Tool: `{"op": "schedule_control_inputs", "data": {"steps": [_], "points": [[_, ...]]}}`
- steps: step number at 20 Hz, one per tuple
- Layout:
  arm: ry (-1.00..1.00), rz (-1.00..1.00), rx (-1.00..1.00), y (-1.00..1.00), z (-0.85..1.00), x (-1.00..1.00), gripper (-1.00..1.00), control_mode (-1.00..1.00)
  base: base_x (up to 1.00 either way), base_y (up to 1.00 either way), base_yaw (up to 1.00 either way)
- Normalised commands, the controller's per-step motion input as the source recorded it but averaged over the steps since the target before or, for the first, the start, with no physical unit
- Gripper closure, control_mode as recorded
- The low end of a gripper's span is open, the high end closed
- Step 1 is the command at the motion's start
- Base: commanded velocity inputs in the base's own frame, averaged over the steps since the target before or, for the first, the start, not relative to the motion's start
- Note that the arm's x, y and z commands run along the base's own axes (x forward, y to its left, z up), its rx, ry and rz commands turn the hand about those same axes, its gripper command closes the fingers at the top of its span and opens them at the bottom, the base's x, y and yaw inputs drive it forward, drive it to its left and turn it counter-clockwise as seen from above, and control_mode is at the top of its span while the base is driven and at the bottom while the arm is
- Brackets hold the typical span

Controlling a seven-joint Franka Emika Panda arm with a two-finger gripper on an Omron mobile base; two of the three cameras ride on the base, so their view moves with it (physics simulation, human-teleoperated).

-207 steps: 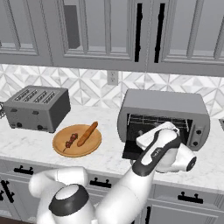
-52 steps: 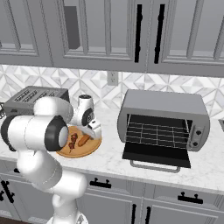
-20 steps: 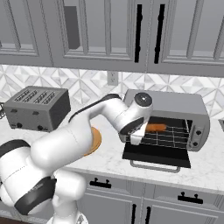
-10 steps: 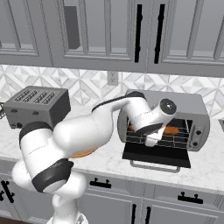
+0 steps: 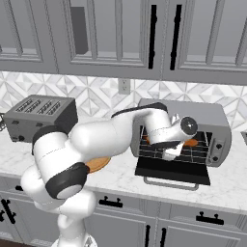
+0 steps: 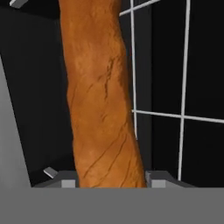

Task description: Pick up the kebab skewer and baguette bread, and place them inside the toaster oven. Close the toaster oven door and start by setting the timer.

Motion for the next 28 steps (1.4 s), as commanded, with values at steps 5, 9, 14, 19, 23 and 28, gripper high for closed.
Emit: {"op": "schedule_control_inputs", "data": {"steps": [5,9,14,19,23,28], "points": [[-0.05,0.0,0.0,-0.02,-0.01,0.39,1.0,-1.0,0.0,0.0,0.0],[0.0,0.0,0.0,0.0,-0.14,0.16,1.0,-1.0,0.0,0.0,0.0],[-0.01,0.0,0.0,0.0,-0.16,0.08,1.0,-1.0,0.0,0.0,0.0],[-0.04,0.0,0.0,0.0,-0.14,0.0,1.0,-1.0,0.0,0.0,0.0],[-0.04,0.0,0.0,0.0,-0.03,-0.02,-1.0,-1.0,0.0,0.0,0.0],[-0.04,0.0,-0.02,0.0,-0.08,-0.15,-1.0,-1.0,0.0,0.0,0.0]]}}
